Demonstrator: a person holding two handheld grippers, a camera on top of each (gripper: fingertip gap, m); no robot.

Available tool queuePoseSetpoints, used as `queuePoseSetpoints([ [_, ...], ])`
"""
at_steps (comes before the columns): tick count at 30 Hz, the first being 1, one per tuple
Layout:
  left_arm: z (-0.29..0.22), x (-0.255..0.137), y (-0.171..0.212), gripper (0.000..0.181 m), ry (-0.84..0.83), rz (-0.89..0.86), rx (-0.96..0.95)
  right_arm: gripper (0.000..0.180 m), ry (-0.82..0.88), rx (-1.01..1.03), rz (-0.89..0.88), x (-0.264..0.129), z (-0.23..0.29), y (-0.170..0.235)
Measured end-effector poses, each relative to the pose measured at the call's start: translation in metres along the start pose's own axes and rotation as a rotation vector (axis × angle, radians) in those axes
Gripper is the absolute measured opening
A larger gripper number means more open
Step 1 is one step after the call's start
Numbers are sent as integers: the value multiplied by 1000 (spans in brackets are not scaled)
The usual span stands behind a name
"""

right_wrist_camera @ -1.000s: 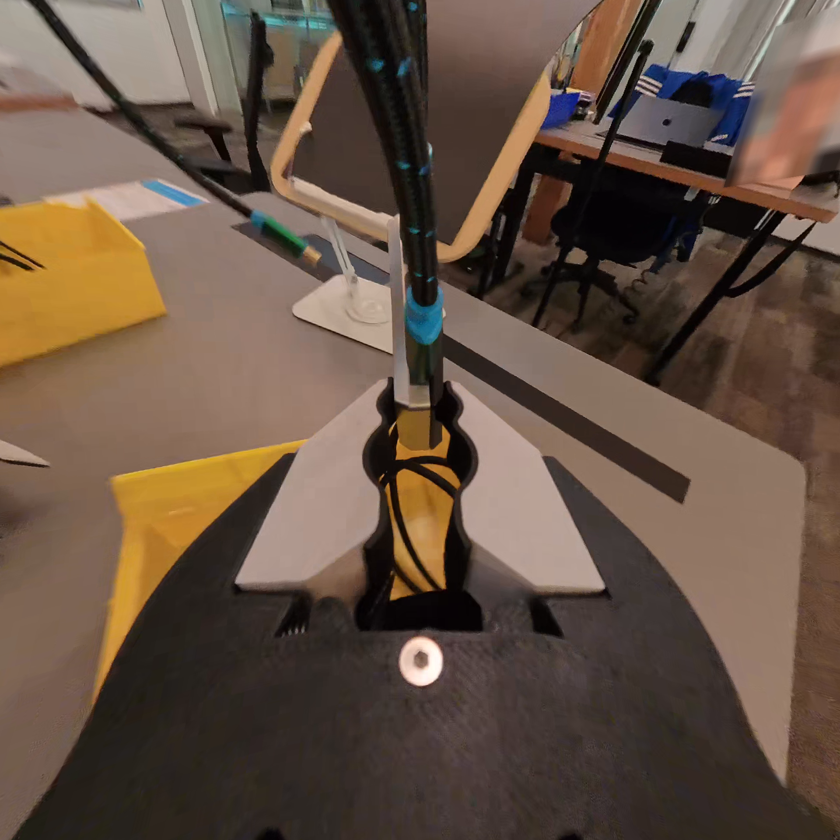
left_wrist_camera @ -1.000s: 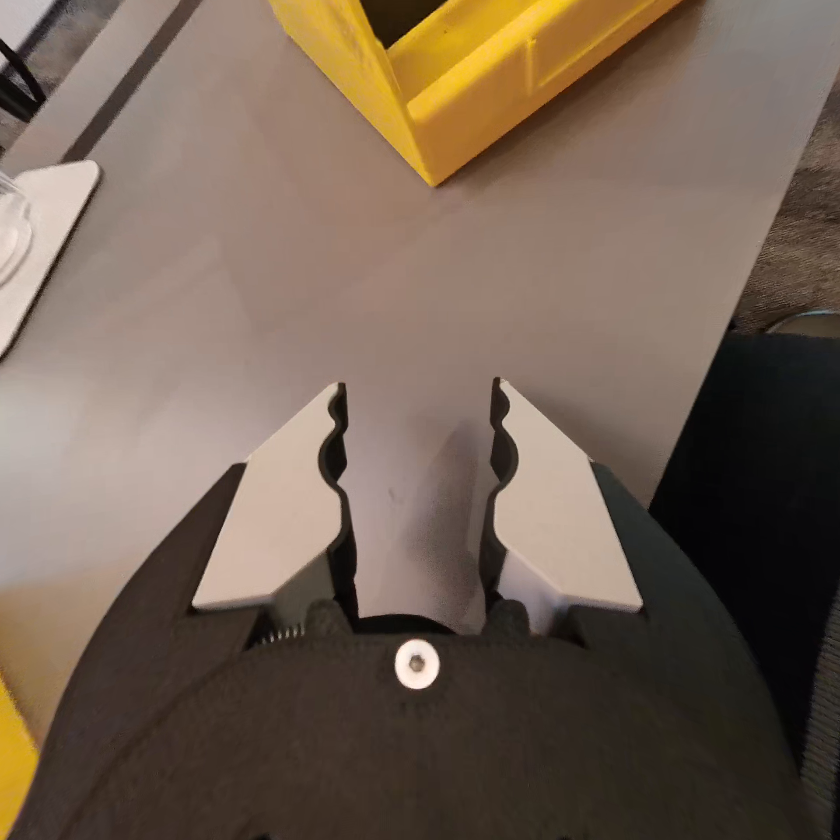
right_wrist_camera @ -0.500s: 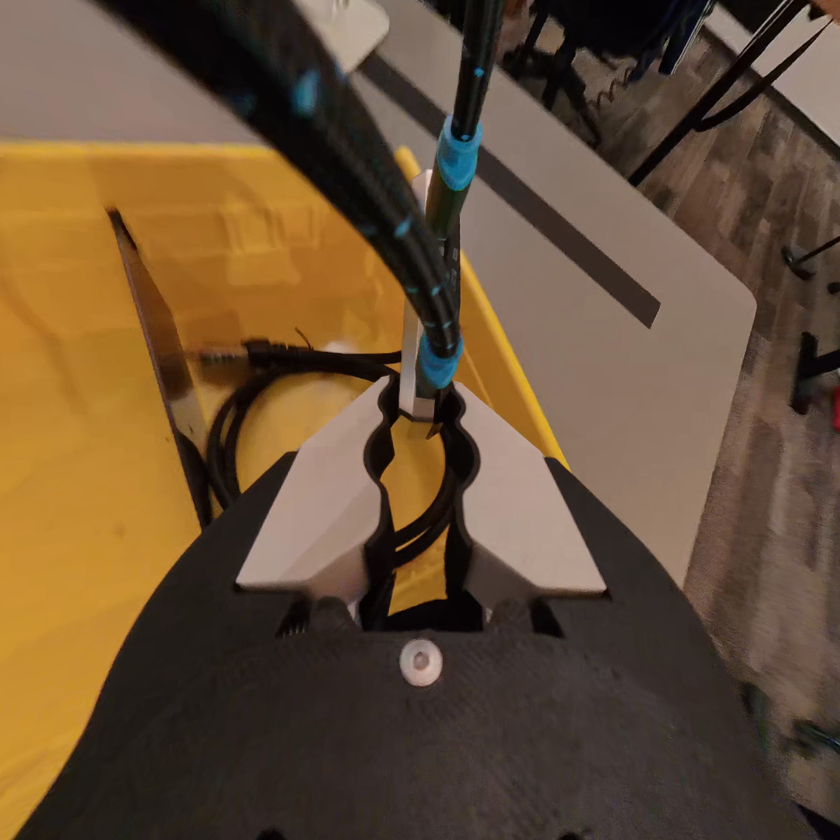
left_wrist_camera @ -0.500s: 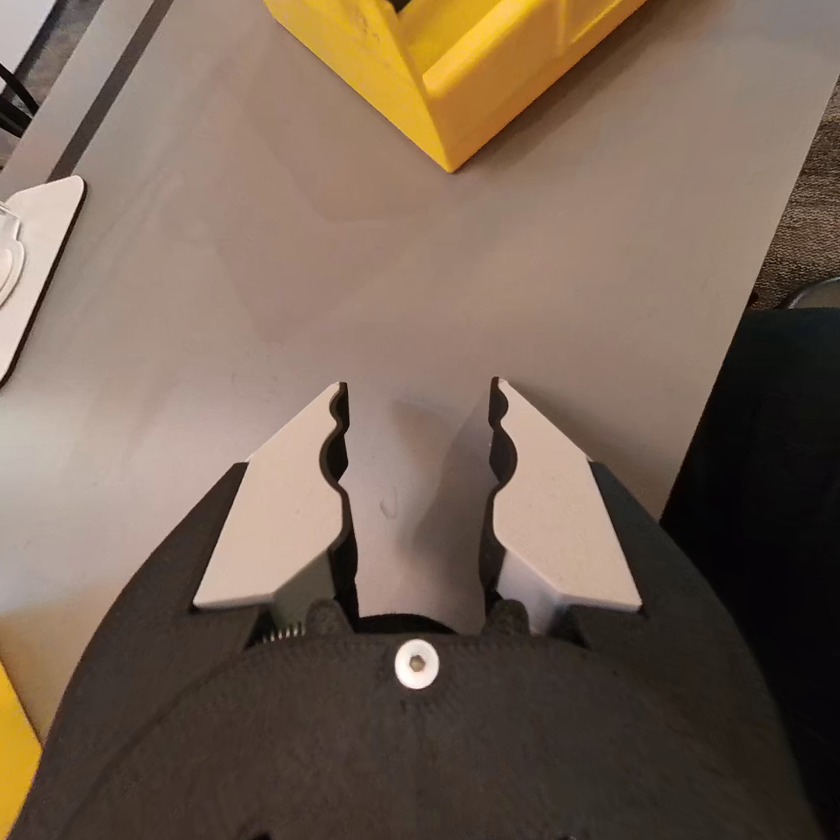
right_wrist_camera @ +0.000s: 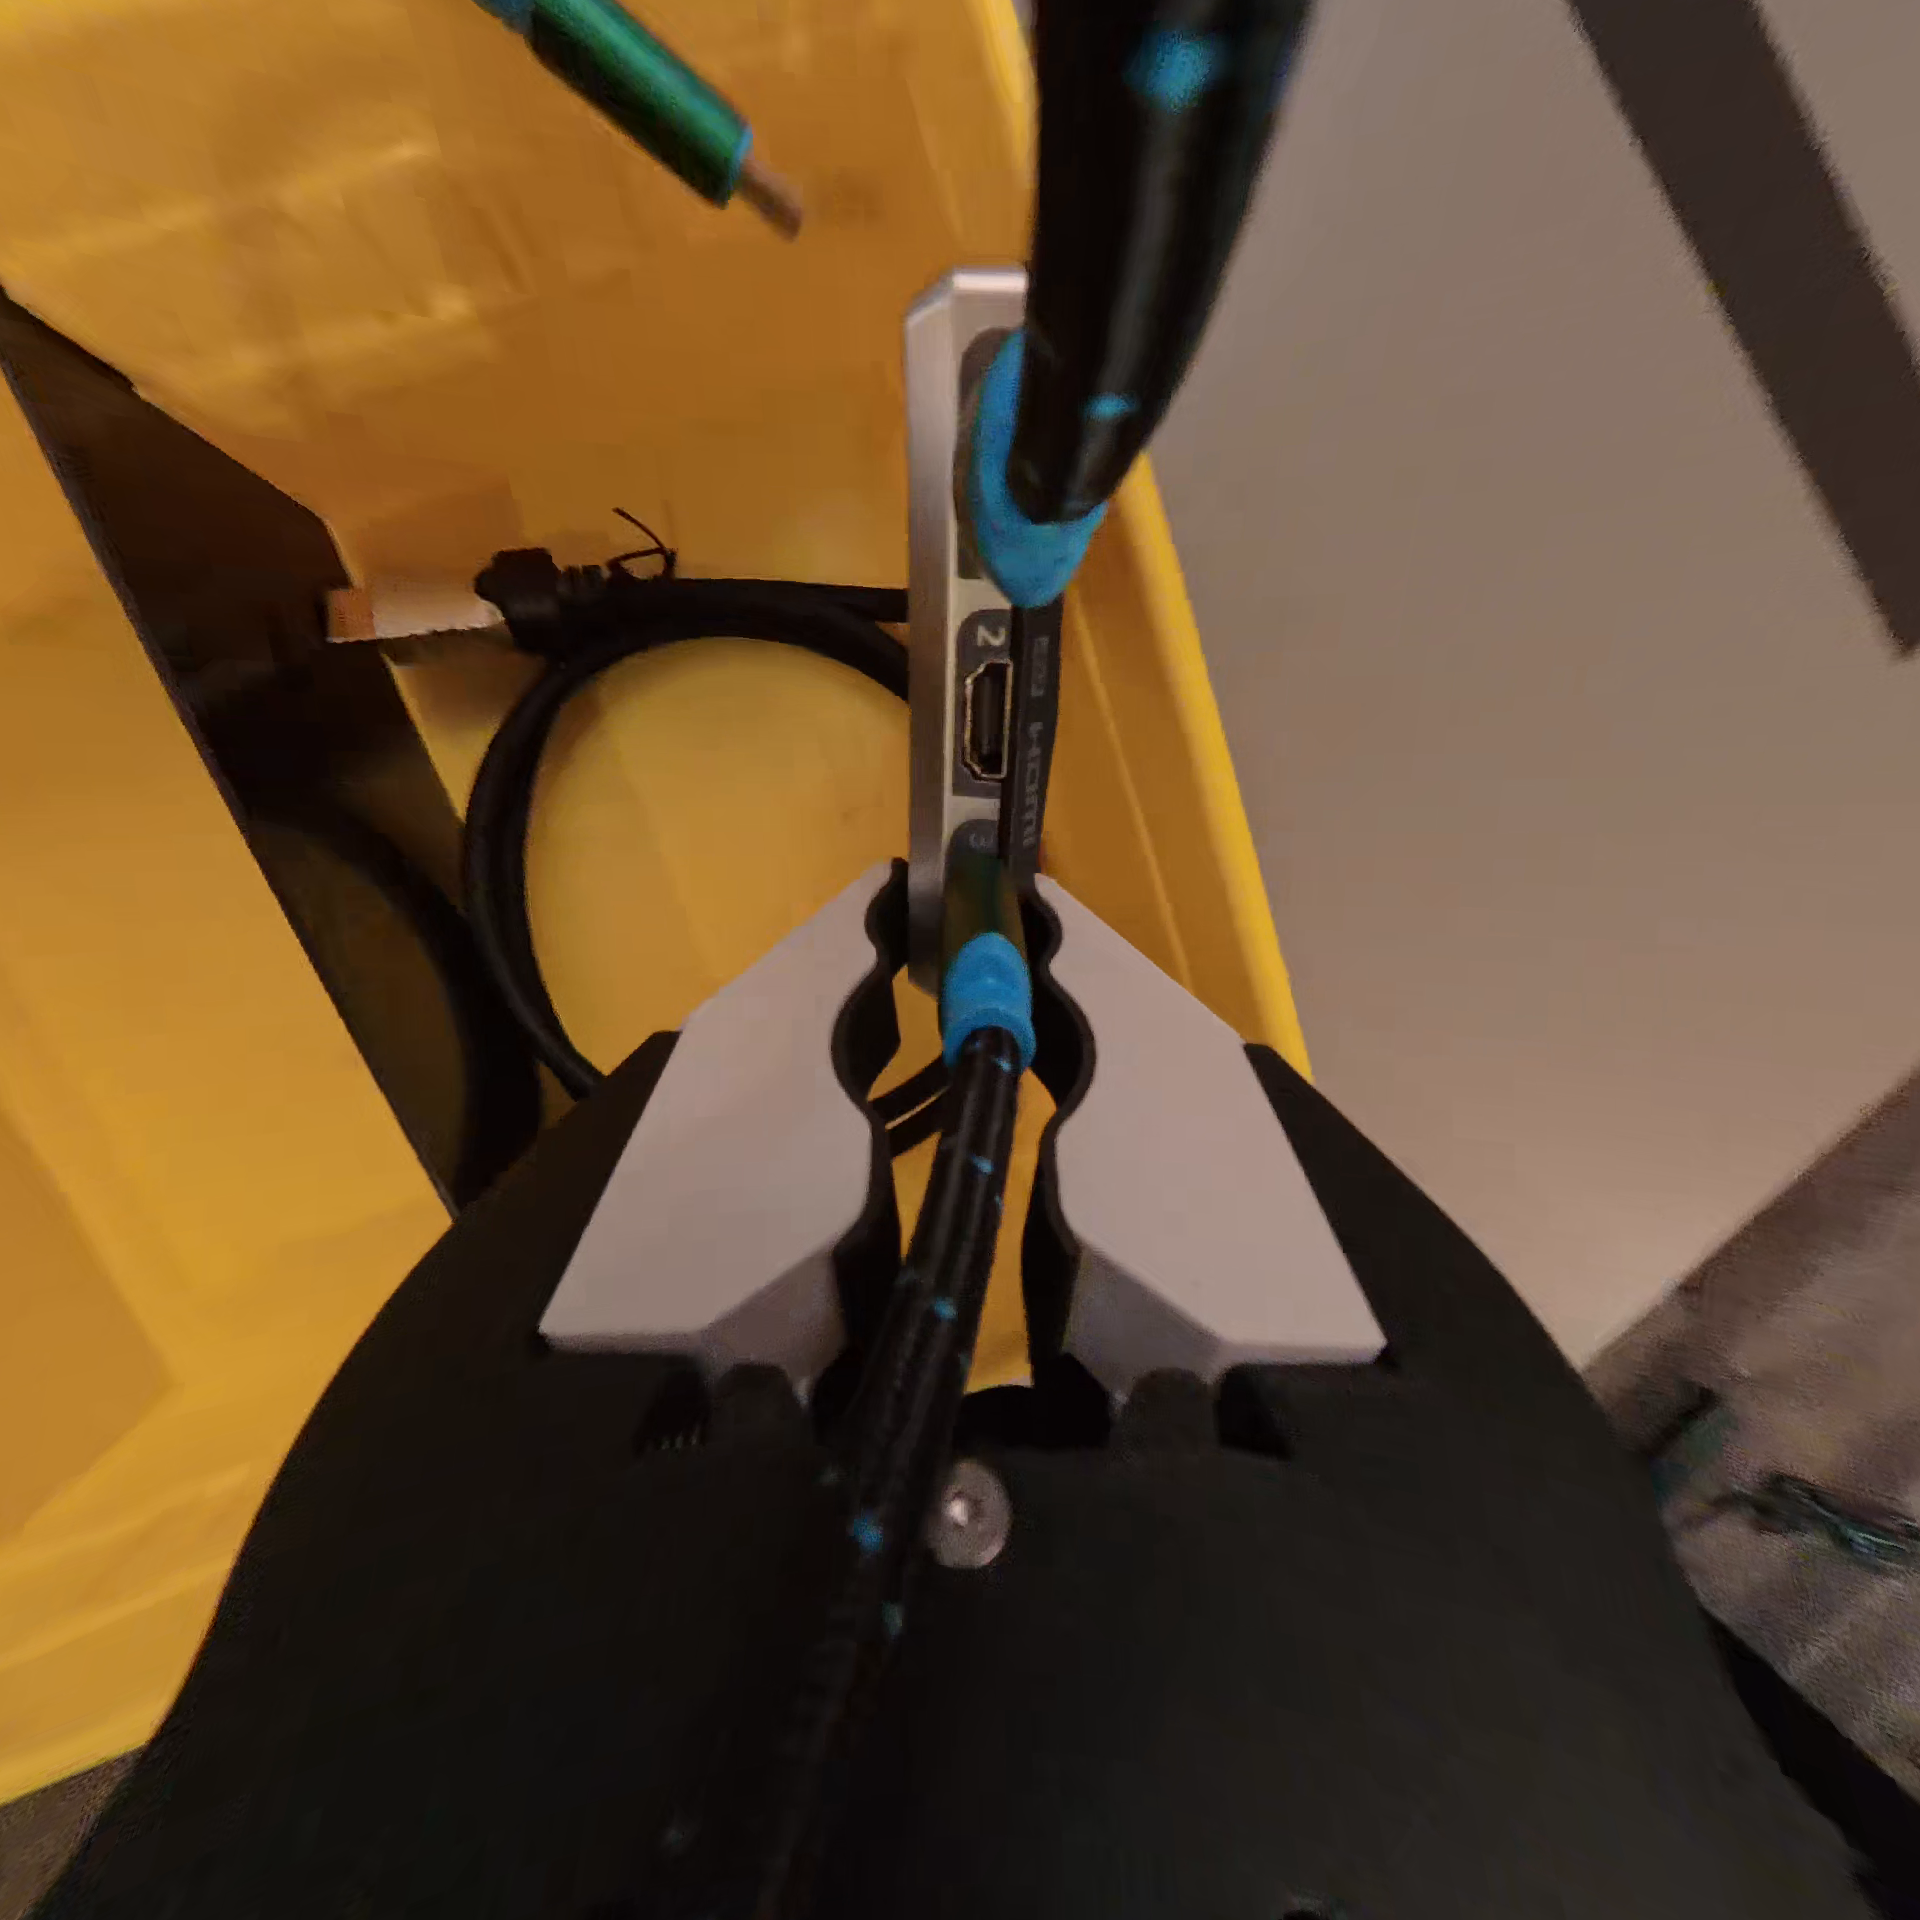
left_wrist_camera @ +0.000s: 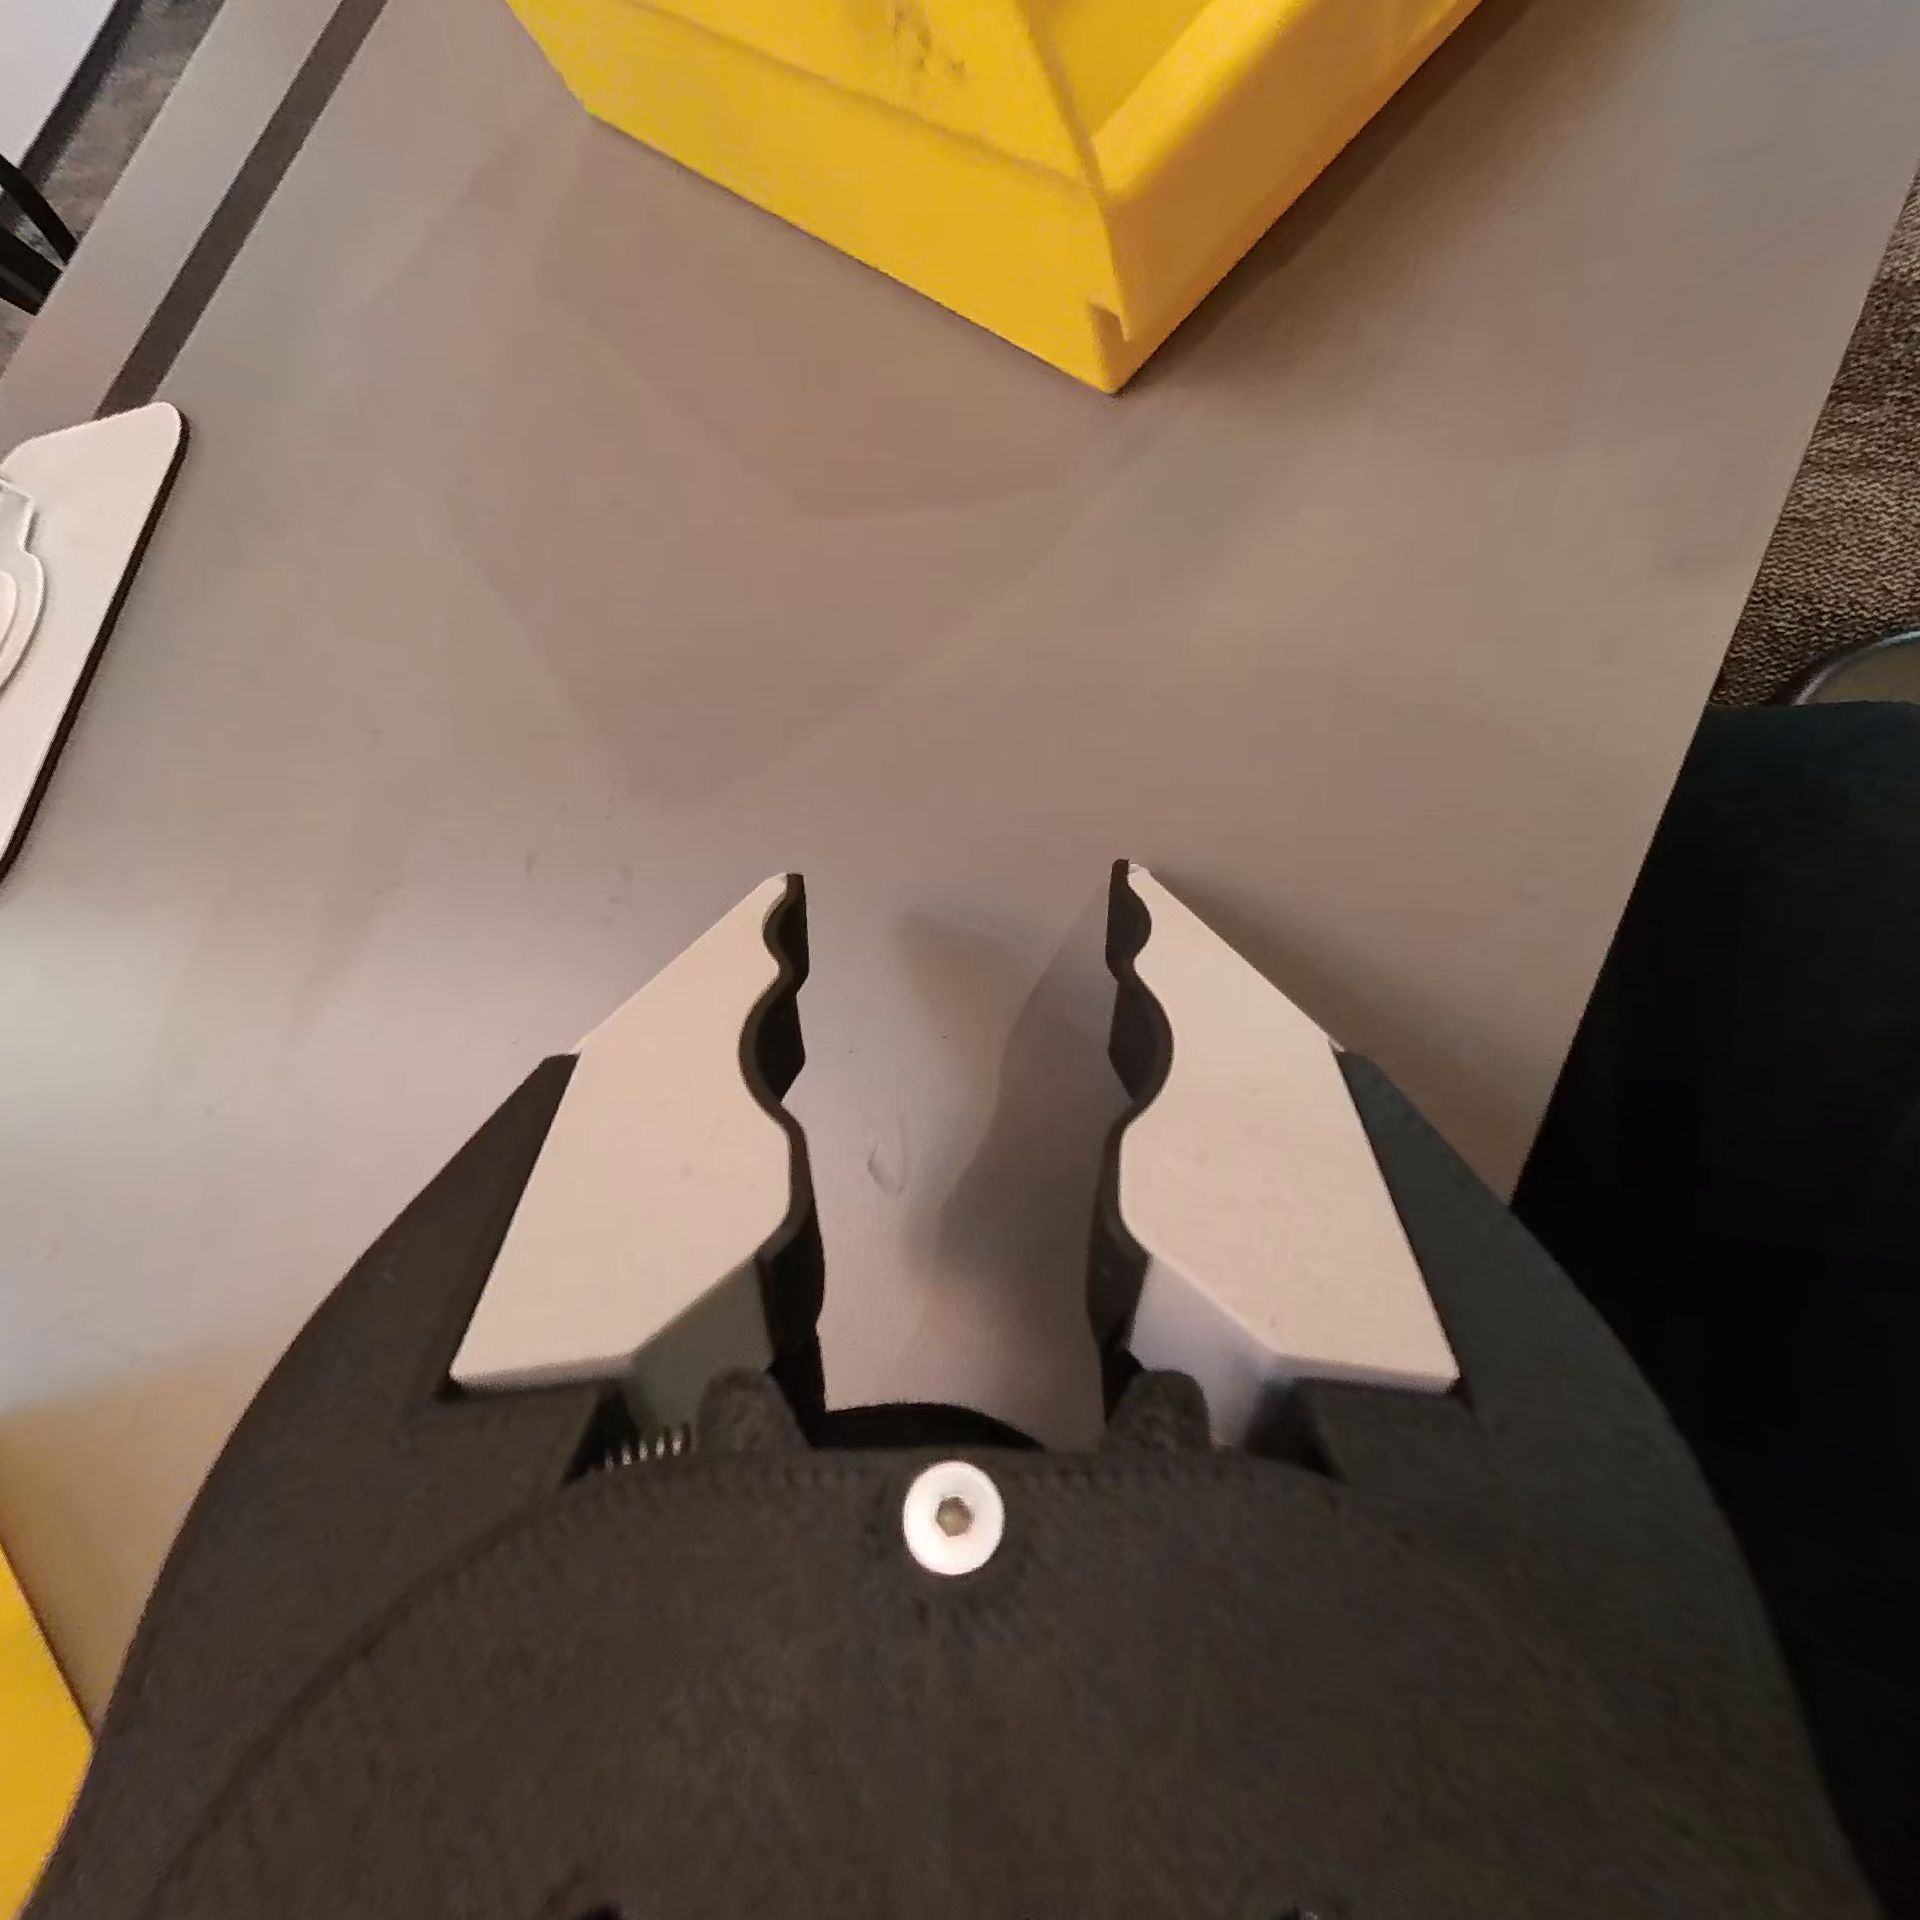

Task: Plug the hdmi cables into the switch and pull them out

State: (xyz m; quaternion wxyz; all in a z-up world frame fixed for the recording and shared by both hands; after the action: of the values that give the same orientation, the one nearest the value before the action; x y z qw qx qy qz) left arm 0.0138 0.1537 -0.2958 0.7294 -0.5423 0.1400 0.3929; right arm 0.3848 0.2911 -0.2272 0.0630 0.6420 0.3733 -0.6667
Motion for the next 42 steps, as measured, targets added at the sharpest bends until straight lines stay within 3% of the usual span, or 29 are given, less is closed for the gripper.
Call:
queuePoseSetpoints([
  [2, 0, -1, 1, 56, 2, -1, -1, 25, 18, 1, 1, 3, -1, 2],
  [4, -1, -1, 1, 56, 7, -3, -1, 68, -42, 60, -94, 3, 5, -1],
  [5, -1, -1, 1, 56, 12, -3, -1, 78, -117, 117, -141, 0, 9, -3],
  [8, -1, 0, 1, 55, 27, -4, -7, 85, -242, 204, -183, -17, 17, -5],
  [11, -1, 0, 1, 55, 30, -3, -10, 95, -309, 213, -78, -23, 30, 4],
  [17, -1, 0, 1, 55, 34, -1, -19, 70, -329, 185, 55, -38, 25, 8],
  [19, -1, 1, 1, 54, 36, 0, -19, 68, -203, 65, 253, -35, 15, 26],
  [22, -1, 1, 1, 53, 37, 1, -20, 56, -140, -55, 583, -41, 15, 53],
  [26, -2, 0, 1, 53, 32, 0, -18, 50, -435, -54, 748, -58, 64, 67],
  [28, -2, 0, 1, 53, 29, -1, -12, 41, -632, -47, 691, -66, 97, 61],
  [31, -3, 0, 1, 51, 38, -3, -9, 40, -918, -57, 559, -81, 143, 49],
  [35, -3, 0, 1, 50, 44, -4, -10, 66, -1160, -21, 169, -93, 185, 7],
  [42, -4, 0, 1, 50, 43, -5, -8, 71, -897, 399, -492, -81, 158, -51],
])
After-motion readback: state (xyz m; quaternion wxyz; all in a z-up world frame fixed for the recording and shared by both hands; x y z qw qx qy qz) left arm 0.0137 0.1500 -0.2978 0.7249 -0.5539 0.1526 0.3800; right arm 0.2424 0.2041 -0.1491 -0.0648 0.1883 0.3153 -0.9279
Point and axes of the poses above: each gripper's, where its closed fingertips meet, x out along the fingers, y out of its underside, z = x × y across the jaws, the point moved 4 cm from there along -x, back along the fingers, and after that the axes turned 3 degrees about x, right-handed, at the moved point
